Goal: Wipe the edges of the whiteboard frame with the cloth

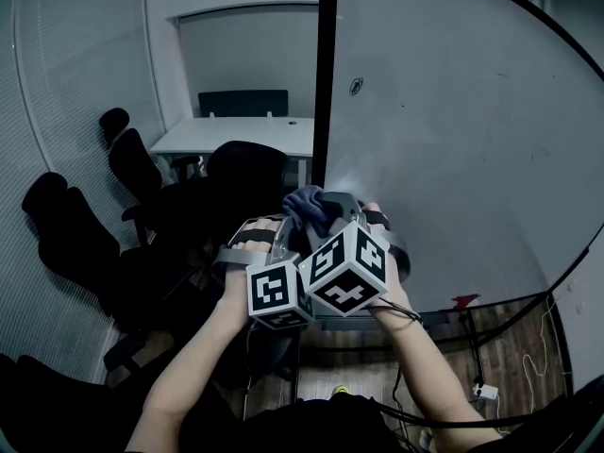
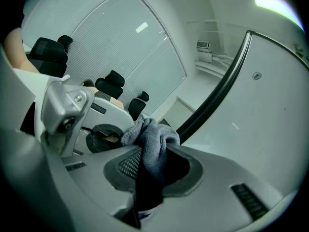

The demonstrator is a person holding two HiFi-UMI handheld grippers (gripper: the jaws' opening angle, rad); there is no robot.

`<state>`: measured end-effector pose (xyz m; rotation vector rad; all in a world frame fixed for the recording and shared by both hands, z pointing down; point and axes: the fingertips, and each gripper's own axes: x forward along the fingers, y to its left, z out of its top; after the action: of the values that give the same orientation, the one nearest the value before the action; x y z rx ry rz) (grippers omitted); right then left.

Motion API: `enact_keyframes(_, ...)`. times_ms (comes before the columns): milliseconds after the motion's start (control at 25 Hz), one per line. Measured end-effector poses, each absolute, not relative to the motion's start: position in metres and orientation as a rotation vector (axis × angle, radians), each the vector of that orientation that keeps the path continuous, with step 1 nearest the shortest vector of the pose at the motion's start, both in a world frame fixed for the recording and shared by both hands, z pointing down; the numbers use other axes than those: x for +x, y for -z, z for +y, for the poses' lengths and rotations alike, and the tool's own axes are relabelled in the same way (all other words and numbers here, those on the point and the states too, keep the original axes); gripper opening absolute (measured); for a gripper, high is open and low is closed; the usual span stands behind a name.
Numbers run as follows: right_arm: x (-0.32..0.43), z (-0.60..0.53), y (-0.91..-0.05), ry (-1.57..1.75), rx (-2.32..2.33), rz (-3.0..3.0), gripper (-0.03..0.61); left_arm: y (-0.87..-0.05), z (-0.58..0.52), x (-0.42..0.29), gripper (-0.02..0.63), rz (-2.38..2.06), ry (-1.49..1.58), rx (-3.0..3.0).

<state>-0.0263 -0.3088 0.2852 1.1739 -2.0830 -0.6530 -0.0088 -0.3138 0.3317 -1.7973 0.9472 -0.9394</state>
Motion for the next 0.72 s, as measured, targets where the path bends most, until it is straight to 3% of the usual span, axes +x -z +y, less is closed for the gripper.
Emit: enact_keyframes(720, -0.026, -0.307, -0.338, 0.587, 1.125, -2.074, 0.095, -0.384, -0.307, -0.007, 0.017, 0.907, 1.016, -1.905)
